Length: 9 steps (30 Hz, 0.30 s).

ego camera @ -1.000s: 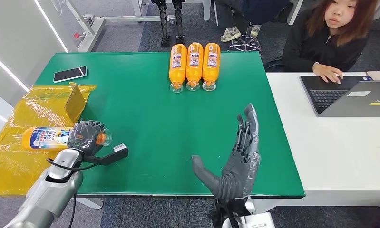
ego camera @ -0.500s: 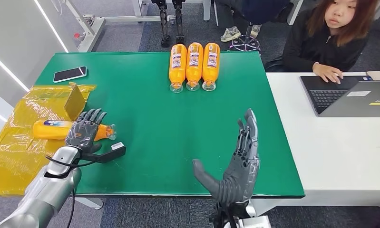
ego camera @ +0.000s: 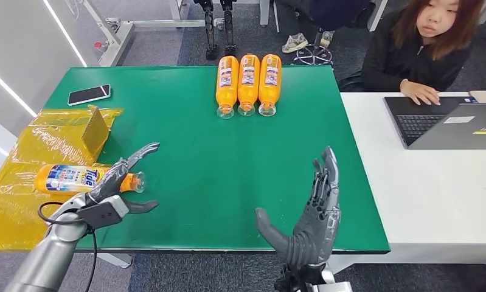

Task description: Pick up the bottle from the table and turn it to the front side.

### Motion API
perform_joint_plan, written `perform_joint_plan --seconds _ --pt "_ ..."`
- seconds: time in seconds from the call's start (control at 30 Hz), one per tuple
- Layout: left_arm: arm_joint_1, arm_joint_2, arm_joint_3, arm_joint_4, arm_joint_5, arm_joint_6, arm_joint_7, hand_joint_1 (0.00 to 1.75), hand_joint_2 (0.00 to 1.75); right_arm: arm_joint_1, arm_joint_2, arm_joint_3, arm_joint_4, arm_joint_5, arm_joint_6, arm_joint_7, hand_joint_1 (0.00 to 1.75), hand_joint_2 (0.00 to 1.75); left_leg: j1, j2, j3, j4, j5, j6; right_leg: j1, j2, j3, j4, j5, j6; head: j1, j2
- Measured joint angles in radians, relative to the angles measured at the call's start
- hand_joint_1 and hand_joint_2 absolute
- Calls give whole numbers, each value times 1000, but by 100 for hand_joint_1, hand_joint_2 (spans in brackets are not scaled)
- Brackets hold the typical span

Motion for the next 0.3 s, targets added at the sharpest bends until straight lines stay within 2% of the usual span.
perform_joint_plan --seconds 0.17,0.3 --pt "72 -4 -58 -237 149 -19 -1 0 175 30 -7 -21 -29 34 0 -1 0 175 0 0 0 0 0 0 0 -1 0 0 0 0 0 0" --pt "128 -28 -95 -362 221 8 -1 0 175 54 -12 -46 -49 75 0 -1 0 175 0 0 0 0 0 0 0 -1 0 0 0 0 0 0"
